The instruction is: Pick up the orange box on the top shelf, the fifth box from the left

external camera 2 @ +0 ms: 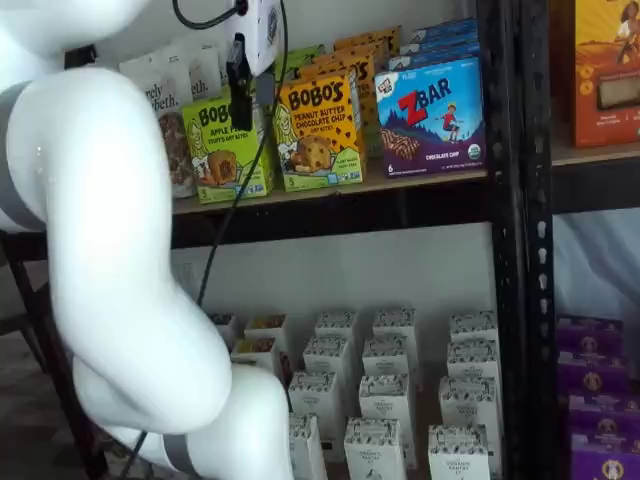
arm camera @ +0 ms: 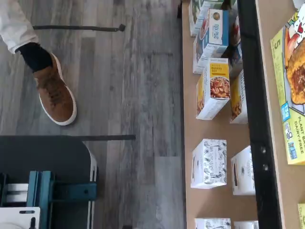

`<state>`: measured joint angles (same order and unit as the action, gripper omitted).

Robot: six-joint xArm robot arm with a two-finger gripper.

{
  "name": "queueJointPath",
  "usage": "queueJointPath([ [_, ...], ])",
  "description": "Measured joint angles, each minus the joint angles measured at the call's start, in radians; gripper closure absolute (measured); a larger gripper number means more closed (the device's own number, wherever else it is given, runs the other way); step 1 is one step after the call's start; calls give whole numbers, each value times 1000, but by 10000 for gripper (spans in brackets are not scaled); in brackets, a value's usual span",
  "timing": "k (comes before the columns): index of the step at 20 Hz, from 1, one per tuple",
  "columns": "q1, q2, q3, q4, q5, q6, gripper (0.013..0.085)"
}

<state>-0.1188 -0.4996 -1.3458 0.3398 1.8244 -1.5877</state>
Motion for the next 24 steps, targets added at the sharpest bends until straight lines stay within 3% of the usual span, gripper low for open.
queueJointPath([
  [3,-7,-32,41,16,-56,-5,130],
  [17,-14,-38,50,3,-98,-18,130],
  [21,-39,-21,26,-9,-106,-43,130],
  [24,-58,-24,32,-18,-162,-67,130],
])
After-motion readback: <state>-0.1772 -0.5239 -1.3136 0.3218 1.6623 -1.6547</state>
